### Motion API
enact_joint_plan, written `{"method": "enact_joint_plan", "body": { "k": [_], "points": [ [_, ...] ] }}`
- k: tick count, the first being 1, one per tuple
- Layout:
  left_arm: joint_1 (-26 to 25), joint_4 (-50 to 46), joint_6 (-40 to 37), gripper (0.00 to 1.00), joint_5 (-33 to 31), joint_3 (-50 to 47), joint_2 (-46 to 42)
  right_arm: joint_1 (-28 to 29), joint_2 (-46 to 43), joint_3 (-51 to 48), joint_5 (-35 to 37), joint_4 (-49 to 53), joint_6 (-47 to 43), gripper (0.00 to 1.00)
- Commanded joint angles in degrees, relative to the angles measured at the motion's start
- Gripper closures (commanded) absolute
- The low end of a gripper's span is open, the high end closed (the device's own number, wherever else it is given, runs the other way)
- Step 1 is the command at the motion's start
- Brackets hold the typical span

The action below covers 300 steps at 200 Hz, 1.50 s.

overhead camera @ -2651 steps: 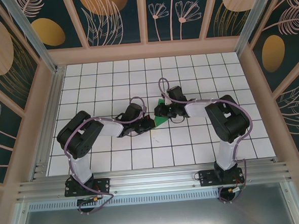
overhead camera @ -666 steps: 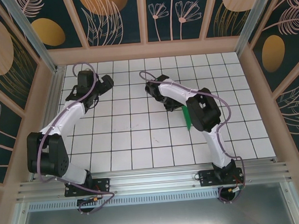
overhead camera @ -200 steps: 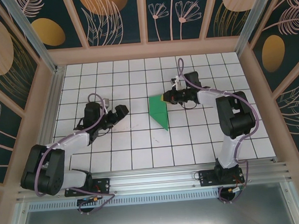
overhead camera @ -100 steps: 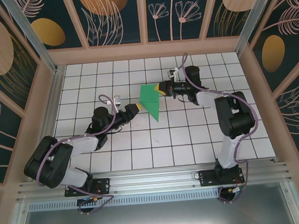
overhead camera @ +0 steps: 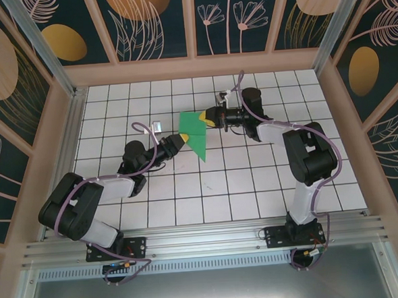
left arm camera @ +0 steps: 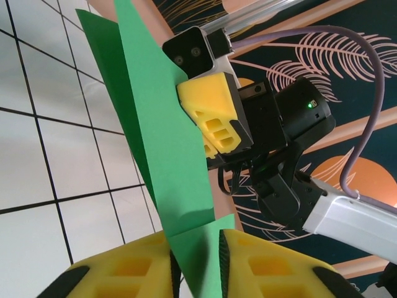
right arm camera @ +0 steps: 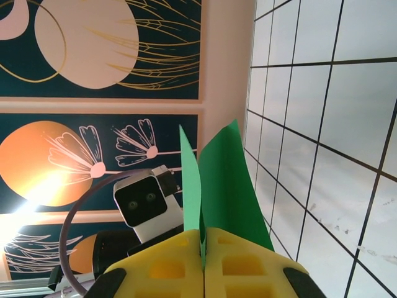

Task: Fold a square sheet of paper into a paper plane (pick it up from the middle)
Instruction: Place the paper at the center of the table, then fold the wing for the fifth time at the center of the table.

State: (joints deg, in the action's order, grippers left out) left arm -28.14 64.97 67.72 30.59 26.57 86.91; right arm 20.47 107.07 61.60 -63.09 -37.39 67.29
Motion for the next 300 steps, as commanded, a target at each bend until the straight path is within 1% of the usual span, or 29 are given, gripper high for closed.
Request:
{"method": "enact_joint_plan", "body": {
  "k": [1, 12, 19, 25, 37, 45, 53, 63, 75, 89, 102, 116, 140, 174, 187, 196, 200, 213, 256, 300],
  "points": [
    [-0.34, 3.06, -0.27, 0.83, -1.31, -0.80, -0.03, 0.03, -0.01, 0.45, -1.16, -2.92, 0.87, 0.91],
    [-0.34, 2.52, -0.45, 0.88, -1.98, -1.11, -0.07, 0.05, 0.16, 0.38, -1.16, -2.72, 0.84, 0.89],
    [-0.32, 1.84, -0.79, 0.92, -2.36, -1.14, 0.09, 0.04, 0.07, 0.44, -1.16, -2.28, 0.43, 0.85],
    [-0.33, 1.15, -1.07, 0.93, -2.76, -1.25, 0.10, 0.03, -0.12, 0.44, -0.92, -0.62, -0.63, 0.76],
    [-0.33, -0.95, -1.57, 0.94, -3.74, -1.25, 0.31, -0.60, -0.93, 0.86, 1.17, 7.55, -5.39, 0.55],
    [-0.34, -2.56, -2.44, 0.94, -4.15, -1.17, 0.60, -1.30, -1.63, 1.27, 3.37, 14.04, -9.85, 0.45],
    [-0.34, -3.99, -2.96, 0.95, -4.59, -1.16, 1.08, -2.15, -2.67, 1.62, 6.46, 21.04, -14.54, 0.42],
    [-0.34, -6.36, -3.90, 0.95, -5.10, -0.85, 1.91, -2.99, -4.15, 2.01, 11.99, 29.28, -20.48, 0.41],
    [-0.34, -9.32, -5.31, 0.95, -5.73, -0.39, 2.76, -3.50, -5.72, 1.71, 17.30, 34.61, -24.20, 0.40],
    [-0.34, -13.45, -8.02, 0.95, -6.96, 0.60, 3.54, -3.17, -8.12, 0.37, 22.35, 38.30, -28.36, 0.40],
    [-0.42, -17.84, -10.58, 0.95, -7.95, 1.89, 4.42, -2.42, -9.63, -1.19, 24.24, 39.38, -30.50, 0.42],
    [-0.50, -20.34, -12.59, 0.95, -8.25, 2.61, 5.66, -0.98, -10.86, -2.77, 25.78, 40.01, -32.26, 0.44],
    [-0.51, -21.43, -13.71, 0.95, -8.35, 3.14, 8.03, 2.33, -10.84, -3.66, 27.33, 40.76, -34.72, 0.52],
    [-0.51, -24.33, -14.81, 0.95, -10.45, 3.40, 10.52, 8.76, -6.96, -0.72, 30.15, 43.12, -37.39, 0.69],
    [-0.48, -25.32, -14.99, 0.95, -11.39, 3.24, 10.82, 10.44, -4.87, 0.32, 29.72, 42.90, -37.60, 0.74],
    [-0.51, -25.46, -15.06, 0.95, -11.56, 3.17, 10.95, 10.56, -3.50, 0.93, 29.73, 42.80, -37.41, 0.77],
    [-0.51, -25.49, -15.03, 0.95, -11.66, 3.11, 10.98, 11.74, -2.85, 1.19, 29.70, 42.70, -37.40, 0.78],
    [-0.51, -26.19, -15.18, 0.95, -12.17, 3.09, 10.81, 12.59, -1.10, 1.86, 28.72, 42.12, -37.14, 0.81],
    [-0.51, -26.66, -15.44, 0.95, -12.21, 3.32, 10.96, 14.58, 3.58, 4.18, 26.20, 41.93, -37.40, 0.85],
    [-0.51, -26.81, -15.15, 0.95, -12.48, 3.36, 10.91, 14.66, 6.43, 5.27, 26.57, 42.79, -37.56, 0.87]
  ]
}}
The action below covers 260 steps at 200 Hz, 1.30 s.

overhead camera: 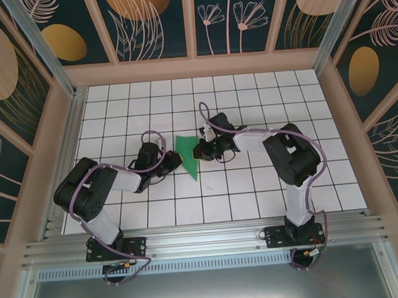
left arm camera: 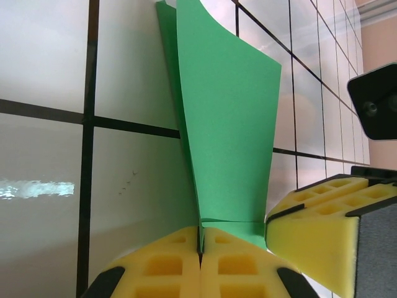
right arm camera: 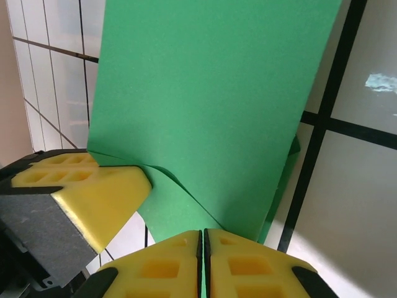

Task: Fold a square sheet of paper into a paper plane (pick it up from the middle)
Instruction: Fold the wing for the fifth time at the center of the table.

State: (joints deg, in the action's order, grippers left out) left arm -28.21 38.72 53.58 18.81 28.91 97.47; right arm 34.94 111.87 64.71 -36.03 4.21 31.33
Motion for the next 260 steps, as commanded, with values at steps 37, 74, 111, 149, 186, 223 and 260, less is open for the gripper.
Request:
{"method": "enact_joint_plan", "body": {
  "k": [37, 74, 111, 149, 186, 223, 260],
  "points": [
    [-0.45, -0.62, -0.66, 0.91, -0.46, 1.36, 0.35, 0.22, 3.77, 3.05, 0.52, 2.13, -1.81, 0.88],
    [-0.45, 0.59, -0.01, 0.70, 1.11, 1.34, 0.07, 0.22, 5.62, 3.71, 1.54, 3.23, -1.33, 0.89],
    [-0.83, 3.96, 1.23, 0.66, 2.54, -0.74, -0.28, 0.23, 5.87, 3.37, 3.01, 2.73, 2.73, 0.89],
    [-2.42, 7.68, 2.48, 0.62, 3.13, -1.74, 0.37, 0.43, 4.92, 1.35, 3.93, -1.51, 11.50, 0.89],
    [-3.61, 8.70, 2.76, 0.63, 1.11, -3.45, 0.38, 0.83, 3.58, -2.39, 4.90, -7.93, 22.71, 0.89],
    [-4.19, 11.40, 2.81, 0.65, 0.22, -5.31, 2.15, 1.18, 3.52, -4.01, 5.45, -11.28, 29.99, 0.89],
    [-4.42, 16.06, 3.84, 0.68, -1.18, -6.93, 3.24, 1.44, 3.84, -5.57, 3.89, -14.26, 35.53, 0.90]
  ]
}}
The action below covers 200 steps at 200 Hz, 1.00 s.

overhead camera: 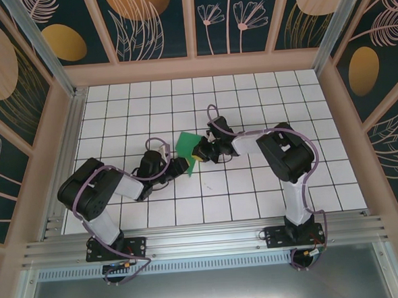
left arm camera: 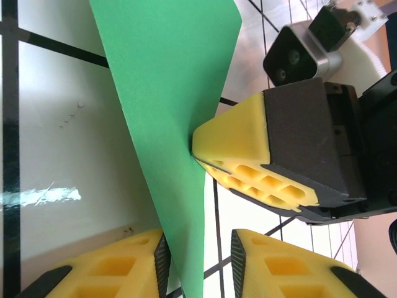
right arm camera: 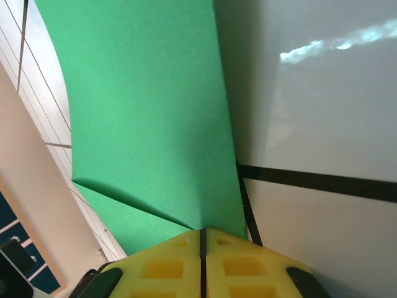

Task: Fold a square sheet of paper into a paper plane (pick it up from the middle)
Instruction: Fold the wing for the fifth time at the center of the table.

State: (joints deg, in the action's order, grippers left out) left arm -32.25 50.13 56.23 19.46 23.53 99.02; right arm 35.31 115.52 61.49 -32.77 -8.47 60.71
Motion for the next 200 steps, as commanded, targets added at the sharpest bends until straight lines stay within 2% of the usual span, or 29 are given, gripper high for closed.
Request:
{"method": "enact_joint_plan", "body": {
  "k": [1, 46, 74, 87, 106, 131, 154, 200],
  "points": [
    [-0.41, 4.77, 1.23, 0.68, -1.90, -1.60, 1.74, 1.03, 0.16, -2.40, 0.58, -1.65, 6.25, 0.90],
    [-2.07, 5.81, 1.17, 0.72, -3.79, -1.11, 3.22, 1.04, 0.32, -3.66, -1.06, -4.03, 9.82, 0.90],
    [-2.72, 2.73, -0.15, 0.79, -6.59, -0.52, 2.82, 0.84, -0.21, -3.78, -1.24, -3.90, 10.21, 0.90],
    [-2.81, 0.01, -1.61, 0.85, -8.27, -0.19, 1.75, 0.69, -0.78, -3.66, -1.33, -3.87, 9.85, 0.90],
    [-2.73, -6.89, -5.53, 0.91, -10.02, 1.67, 0.21, 0.08, -2.23, -2.29, -1.72, -3.04, 7.62, 0.89],
    [-2.77, -15.85, -11.90, 0.95, -12.50, 4.27, -0.43, -1.54, -5.17, 0.05, -2.14, -1.32, 2.02, 0.82],
    [-2.77, -23.85, -18.38, 0.96, -15.61, 6.97, -2.59, -3.63, -7.65, 0.43, -1.13, 0.64, -1.96, 0.78],
    [-3.20, -35.23, -29.61, 0.98, -20.46, 12.17, -2.62, -8.78, -10.75, -1.25, 0.07, 2.42, -5.19, 0.77]
  ]
}}
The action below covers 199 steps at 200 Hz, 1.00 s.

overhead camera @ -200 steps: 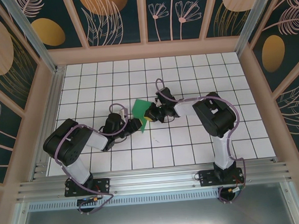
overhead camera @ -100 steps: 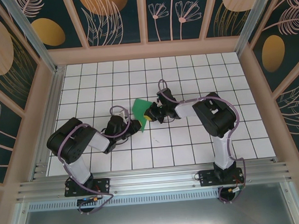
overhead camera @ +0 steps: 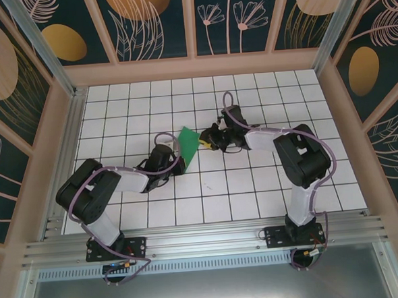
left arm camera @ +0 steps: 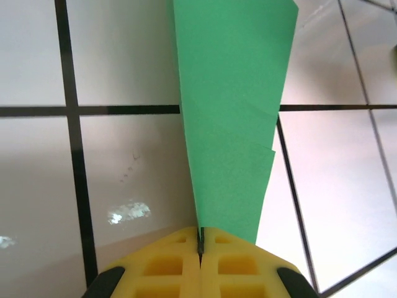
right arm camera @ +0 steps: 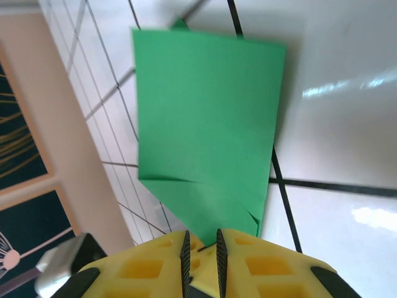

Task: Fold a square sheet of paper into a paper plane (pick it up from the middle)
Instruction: Fold the wing for the fifth time at the center of the table.

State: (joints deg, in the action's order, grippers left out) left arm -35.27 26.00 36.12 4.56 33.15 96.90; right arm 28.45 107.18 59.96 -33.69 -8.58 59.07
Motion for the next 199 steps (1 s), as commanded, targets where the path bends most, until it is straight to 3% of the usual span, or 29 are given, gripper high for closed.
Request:
{"method": "enact_joint_plan", "body": {
  "k": [1, 60, 110, 199],
  "points": [
    [-0.21, -11.30, -9.80, 0.98, -5.63, 2.68, -0.50, -1.95, -2.40, 0.26, 0.95, 2.57, -3.58, 0.77],
    [-3.67, -21.43, -25.19, 0.97, -12.98, 9.21, 0.69, -3.89, -2.01, 1.82, 0.06, 4.93, -6.44, 0.75],
    [-8.31, -22.96, -28.36, 0.96, -21.32, 13.72, 6.22, -4.35, -0.08, 4.62, -2.04, 8.45, -5.40, 0.54],
    [-13.68, -22.31, -30.74, 0.96, -29.98, 16.20, 12.00, -3.07, 9.86, 18.50, -8.71, 20.43, -7.53, 0.34]
  ]
}}
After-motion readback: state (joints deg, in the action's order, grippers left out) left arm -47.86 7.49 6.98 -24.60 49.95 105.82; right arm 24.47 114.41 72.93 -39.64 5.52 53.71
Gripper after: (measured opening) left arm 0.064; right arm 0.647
